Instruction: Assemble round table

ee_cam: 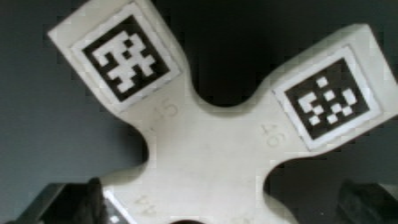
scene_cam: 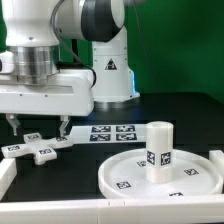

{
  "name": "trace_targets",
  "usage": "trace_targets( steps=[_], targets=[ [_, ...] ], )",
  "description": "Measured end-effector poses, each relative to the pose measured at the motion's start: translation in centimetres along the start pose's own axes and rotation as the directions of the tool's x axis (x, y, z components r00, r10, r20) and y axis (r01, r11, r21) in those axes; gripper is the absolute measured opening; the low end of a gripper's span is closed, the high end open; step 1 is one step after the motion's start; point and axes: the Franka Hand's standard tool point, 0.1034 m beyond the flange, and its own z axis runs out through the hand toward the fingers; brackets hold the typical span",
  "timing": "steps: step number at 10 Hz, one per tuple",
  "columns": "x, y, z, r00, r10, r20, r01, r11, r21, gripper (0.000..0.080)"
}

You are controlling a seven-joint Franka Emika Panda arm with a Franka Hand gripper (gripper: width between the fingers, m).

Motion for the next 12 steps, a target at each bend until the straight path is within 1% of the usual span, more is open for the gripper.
trace_targets(
  steps=[3, 12],
  targets=[
    [-0.1, 0.2, 0.6, 1.000, -0.001, 0.010, 0.001, 1.000, -0.004, 0.0649],
    [-0.6, 0.1, 1.4, 1.000, -0.003, 0.026, 0.004, 1.000, -0.006, 0.0649]
  ],
)
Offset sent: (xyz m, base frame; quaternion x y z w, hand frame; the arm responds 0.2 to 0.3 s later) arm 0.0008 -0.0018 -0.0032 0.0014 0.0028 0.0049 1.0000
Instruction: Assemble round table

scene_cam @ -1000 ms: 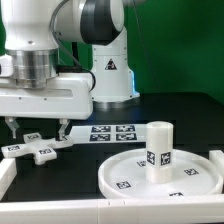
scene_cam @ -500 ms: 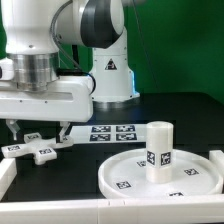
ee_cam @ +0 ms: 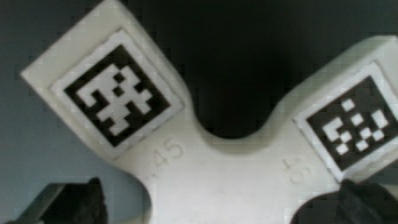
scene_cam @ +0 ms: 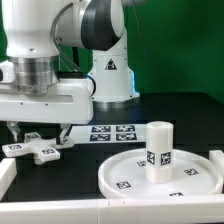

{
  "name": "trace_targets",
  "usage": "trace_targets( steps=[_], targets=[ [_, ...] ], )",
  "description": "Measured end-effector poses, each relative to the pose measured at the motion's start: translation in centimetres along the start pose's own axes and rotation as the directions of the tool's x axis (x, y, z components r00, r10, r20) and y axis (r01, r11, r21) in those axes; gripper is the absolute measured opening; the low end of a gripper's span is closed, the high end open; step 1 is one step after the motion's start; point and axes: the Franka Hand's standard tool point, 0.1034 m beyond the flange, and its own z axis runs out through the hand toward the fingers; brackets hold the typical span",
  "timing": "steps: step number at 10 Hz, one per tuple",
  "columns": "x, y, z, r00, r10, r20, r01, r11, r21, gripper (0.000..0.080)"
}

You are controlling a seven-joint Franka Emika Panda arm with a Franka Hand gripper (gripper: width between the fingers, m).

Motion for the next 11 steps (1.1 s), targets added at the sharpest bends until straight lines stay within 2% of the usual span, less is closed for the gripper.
trace_targets(
  steps=[11],
  targets=[
    [0.66, 0.14, -0.25, 1.000, -0.001, -0.016, 0.001, 1.000, -0.005, 0.0649]
  ],
)
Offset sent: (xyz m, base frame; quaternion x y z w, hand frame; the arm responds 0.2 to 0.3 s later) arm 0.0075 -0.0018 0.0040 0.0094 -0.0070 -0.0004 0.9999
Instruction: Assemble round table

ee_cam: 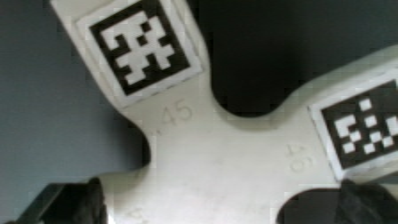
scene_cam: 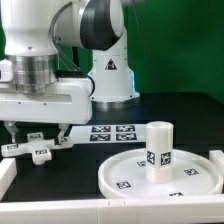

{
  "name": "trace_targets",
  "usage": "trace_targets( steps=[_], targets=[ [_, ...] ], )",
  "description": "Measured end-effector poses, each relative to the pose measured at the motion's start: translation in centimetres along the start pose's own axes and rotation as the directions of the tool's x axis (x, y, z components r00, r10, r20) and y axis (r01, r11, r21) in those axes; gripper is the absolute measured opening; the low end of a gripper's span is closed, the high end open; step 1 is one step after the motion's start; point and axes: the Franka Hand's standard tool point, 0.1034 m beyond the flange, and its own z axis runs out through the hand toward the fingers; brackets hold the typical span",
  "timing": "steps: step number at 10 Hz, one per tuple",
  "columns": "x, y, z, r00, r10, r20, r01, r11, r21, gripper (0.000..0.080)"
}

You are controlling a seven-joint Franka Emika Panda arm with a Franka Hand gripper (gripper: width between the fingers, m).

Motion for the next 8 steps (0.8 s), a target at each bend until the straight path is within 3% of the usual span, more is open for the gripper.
trace_targets(
  steps=[3, 5, 6, 8],
  targets=[
    [0.0, -0.1, -0.3, 0.999, 0.040, 0.005, -0.040, 0.999, 0.005, 0.0649],
    [0.1, 0.3, -1.9, 0.974, 0.228, 0.003, -0.228, 0.973, 0.043, 0.0649],
    [-0.3, 0.4, -1.9, 0.958, 0.284, 0.031, -0.286, 0.956, 0.066, 0.0649],
    [-0.3, 0.2, -1.9, 0.956, 0.292, 0.040, -0.294, 0.953, 0.077, 0.0649]
  ],
)
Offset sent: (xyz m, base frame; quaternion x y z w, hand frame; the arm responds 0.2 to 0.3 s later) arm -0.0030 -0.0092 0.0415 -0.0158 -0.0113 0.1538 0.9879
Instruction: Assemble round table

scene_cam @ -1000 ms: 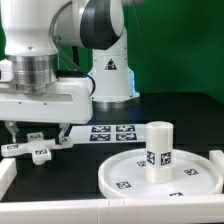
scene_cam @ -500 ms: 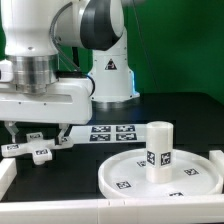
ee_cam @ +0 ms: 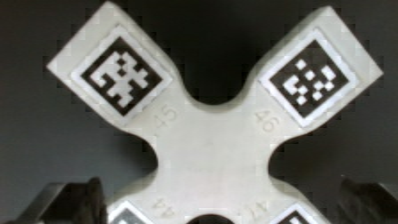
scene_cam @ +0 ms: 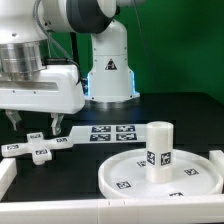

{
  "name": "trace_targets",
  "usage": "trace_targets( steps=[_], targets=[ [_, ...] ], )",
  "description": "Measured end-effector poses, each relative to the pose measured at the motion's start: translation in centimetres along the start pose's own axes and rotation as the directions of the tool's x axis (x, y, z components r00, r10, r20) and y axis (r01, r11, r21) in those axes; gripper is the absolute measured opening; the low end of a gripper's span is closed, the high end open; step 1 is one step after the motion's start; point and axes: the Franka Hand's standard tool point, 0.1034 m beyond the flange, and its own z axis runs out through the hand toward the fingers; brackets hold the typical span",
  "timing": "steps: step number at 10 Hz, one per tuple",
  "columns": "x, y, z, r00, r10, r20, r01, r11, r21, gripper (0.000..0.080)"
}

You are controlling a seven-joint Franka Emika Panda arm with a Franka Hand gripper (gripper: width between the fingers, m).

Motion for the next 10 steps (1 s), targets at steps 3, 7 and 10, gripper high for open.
trace_targets(
  steps=[3, 7, 10],
  targets=[
    [0.2, 0.1, 1.0, 1.000, -0.013, -0.014, 0.013, 1.000, -0.017, 0.0649],
    [0.1, 0.2, 2.2, 1.000, -0.018, 0.002, 0.018, 0.999, -0.030, 0.0649],
    [-0.1, 0.3, 2.6, 1.000, -0.027, 0.010, 0.028, 0.999, -0.033, 0.0649]
  ],
)
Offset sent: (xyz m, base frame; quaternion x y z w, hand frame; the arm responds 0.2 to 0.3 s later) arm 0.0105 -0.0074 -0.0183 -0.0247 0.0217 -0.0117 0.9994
